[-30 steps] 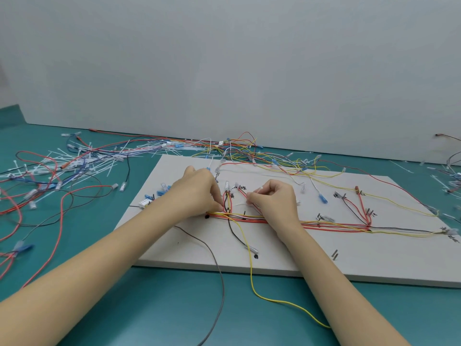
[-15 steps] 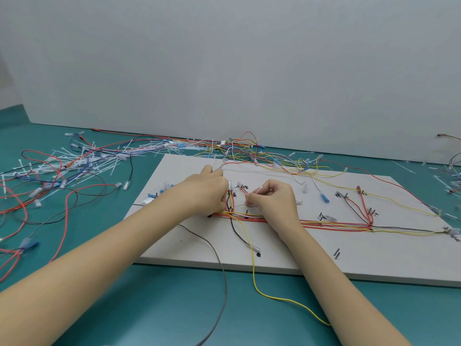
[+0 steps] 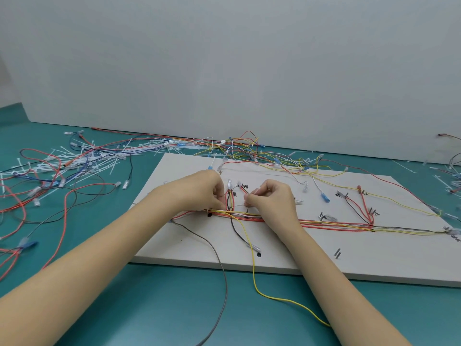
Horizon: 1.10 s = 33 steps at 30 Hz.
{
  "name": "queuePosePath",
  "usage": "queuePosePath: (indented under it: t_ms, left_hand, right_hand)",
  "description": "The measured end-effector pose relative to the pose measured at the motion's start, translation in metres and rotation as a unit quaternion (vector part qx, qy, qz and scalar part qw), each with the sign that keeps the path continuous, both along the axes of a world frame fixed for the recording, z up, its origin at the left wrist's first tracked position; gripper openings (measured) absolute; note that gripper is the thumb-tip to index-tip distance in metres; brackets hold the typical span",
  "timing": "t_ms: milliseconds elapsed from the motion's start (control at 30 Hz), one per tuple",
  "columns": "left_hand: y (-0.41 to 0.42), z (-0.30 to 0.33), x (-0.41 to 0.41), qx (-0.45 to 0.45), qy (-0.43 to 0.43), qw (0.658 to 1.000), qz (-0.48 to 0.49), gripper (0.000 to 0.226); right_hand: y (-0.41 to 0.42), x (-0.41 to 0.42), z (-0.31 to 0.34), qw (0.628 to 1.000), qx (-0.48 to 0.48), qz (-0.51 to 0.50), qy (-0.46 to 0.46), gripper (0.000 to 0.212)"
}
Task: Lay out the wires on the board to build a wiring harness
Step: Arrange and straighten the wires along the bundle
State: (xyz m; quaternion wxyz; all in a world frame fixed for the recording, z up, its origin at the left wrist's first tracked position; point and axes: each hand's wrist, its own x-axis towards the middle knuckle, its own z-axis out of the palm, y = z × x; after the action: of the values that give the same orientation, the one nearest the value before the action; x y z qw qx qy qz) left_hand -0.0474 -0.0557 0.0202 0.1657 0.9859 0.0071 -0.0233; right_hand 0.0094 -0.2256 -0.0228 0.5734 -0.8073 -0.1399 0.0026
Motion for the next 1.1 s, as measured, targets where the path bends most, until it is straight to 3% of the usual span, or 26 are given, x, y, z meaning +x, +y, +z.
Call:
queuePosePath:
  t_ms: [267,467,833,1100]
  left_hand:
    - [-0.005,0.0,0.004,0.015,0.045,0.999,0.012,0.015]
    - [-0.011,-0.001,0.003,0.137,0.082,0.987,-0.016,0.02]
    - [-0.01,-0.008,-0.003,0.155,0.047,0.987,-0.003,0.009]
    - [0.004,-0.009,-0.008,-0.01,0.033,0.999,0.004,0.02]
  right_hand:
    - [0.0,0.001,-0.001,1.0,0.005,0.006,0.001,0.025]
    - [-0.001,0.001,-0.001,1.0,0.018,0.01,-0.002,0.025]
    - [-0.004,0.004,0.004,0.998,0.055,0.022,0.0,0.017]
    - [0.002,-0.003,0.003,0.999,0.025,0.033,-0.013,0.011]
